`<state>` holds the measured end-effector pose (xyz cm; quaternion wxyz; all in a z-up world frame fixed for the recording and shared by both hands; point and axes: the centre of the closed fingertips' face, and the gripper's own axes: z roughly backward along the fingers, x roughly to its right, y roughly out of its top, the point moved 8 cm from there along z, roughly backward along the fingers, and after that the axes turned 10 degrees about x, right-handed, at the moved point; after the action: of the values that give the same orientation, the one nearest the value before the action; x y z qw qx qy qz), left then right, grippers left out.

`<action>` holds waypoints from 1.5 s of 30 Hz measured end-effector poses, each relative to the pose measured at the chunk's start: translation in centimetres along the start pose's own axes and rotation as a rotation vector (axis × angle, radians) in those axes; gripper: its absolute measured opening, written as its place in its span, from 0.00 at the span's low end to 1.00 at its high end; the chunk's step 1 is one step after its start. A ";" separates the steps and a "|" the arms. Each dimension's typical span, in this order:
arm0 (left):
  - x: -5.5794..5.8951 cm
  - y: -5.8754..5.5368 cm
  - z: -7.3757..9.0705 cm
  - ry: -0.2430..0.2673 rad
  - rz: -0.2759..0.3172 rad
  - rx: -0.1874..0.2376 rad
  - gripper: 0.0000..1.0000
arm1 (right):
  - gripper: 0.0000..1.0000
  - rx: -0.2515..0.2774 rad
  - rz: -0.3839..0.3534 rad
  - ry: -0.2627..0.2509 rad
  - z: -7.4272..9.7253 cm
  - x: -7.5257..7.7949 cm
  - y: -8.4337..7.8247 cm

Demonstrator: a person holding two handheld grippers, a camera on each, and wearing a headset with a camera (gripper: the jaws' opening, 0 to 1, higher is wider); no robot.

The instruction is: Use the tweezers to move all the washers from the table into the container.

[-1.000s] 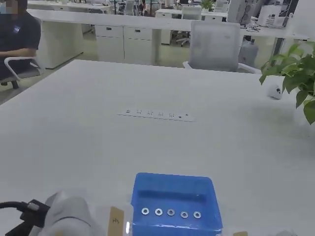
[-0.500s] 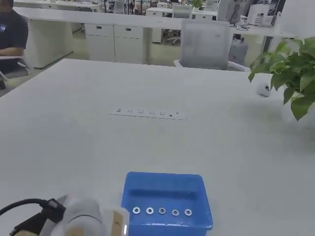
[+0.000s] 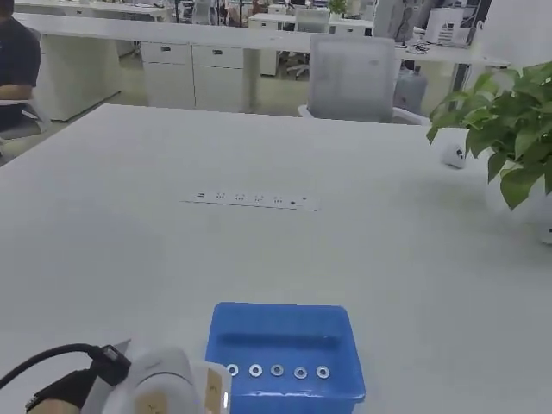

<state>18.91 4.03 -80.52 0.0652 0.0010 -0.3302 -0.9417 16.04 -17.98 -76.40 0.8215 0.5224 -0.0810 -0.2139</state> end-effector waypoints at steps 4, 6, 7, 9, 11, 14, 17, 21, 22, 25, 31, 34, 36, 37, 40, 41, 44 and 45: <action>-0.1 -0.1 -0.1 0.007 -0.007 -0.007 0.00 | 0.49 0.007 0.001 -0.014 0.3 0.0 0.1; 0.0 -0.2 -0.2 -0.002 0.008 0.003 0.00 | 0.50 0.008 0.000 -0.018 0.5 0.1 0.2; 0.0 -0.2 -0.2 -0.005 0.013 0.003 0.00 | 0.50 0.006 0.001 -0.020 0.6 0.1 0.2; -0.1 -0.3 -0.2 -0.003 0.017 0.008 0.00 | 0.50 -0.001 0.010 -0.029 0.9 0.2 0.2; -0.1 -0.3 -0.1 0.000 0.028 0.015 0.00 | 0.50 0.007 0.009 -0.040 1.2 0.3 0.2; 0.0 -0.5 0.4 0.019 0.084 0.051 0.00 | 0.49 0.020 -0.003 -0.061 1.7 0.6 0.0; 0.1 -0.9 1.2 0.064 0.144 0.094 0.05 | 0.50 0.017 -0.018 -0.074 1.8 0.7 -0.4; 0.4 -1.5 2.9 0.157 0.248 0.177 0.17 | 0.51 0.016 -0.019 -0.093 1.9 0.8 -0.6; 0.4 -1.6 3.2 0.182 0.271 0.195 0.20 | 0.52 0.017 -0.021 -0.096 1.9 0.9 -0.6; 0.8 -1.9 4.6 0.293 0.369 0.293 0.31 | 0.54 0.038 -0.031 -0.132 2.1 1.2 -0.5; 1.6 -1.3 7.8 0.504 0.496 0.548 0.50 | 0.61 0.144 -0.044 -0.230 3.0 2.4 0.6; 2.1 -0.9 9.1 0.589 0.479 0.662 0.54 | 0.64 0.214 -0.051 -0.285 3.6 2.9 1.3; 2.3 -0.8 9.4 0.641 0.451 0.673 0.56 | 0.67 0.255 -0.051 -0.320 4.1 3.3 1.6; 2.5 -0.7 9.5 0.663 0.438 0.676 0.58 | 0.68 0.281 -0.054 -0.337 4.3 3.4 1.9; 3.0 -0.2 9.9 0.739 0.438 0.738 0.62 | 0.74 0.348 -0.053 -0.384 4.8 3.8 2.4; 3.0 -0.1 10.1 0.759 0.435 0.750 0.64 | 0.76 0.359 -0.052 -0.390 5.0 3.8 2.5; 3.0 0.2 11.3 0.851 0.438 0.844 0.74 | 0.80 0.394 -0.048 -0.425 5.5 4.1 2.5; 3.0 0.1 11.8 0.896 0.442 0.870 0.78 | 0.81 0.409 -0.059 -0.437 5.7 4.2 2.4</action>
<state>15.46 10.89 -71.08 0.3818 0.3510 -0.6136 -0.5954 18.44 -23.59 -72.11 0.6559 0.6206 -0.2821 -0.3243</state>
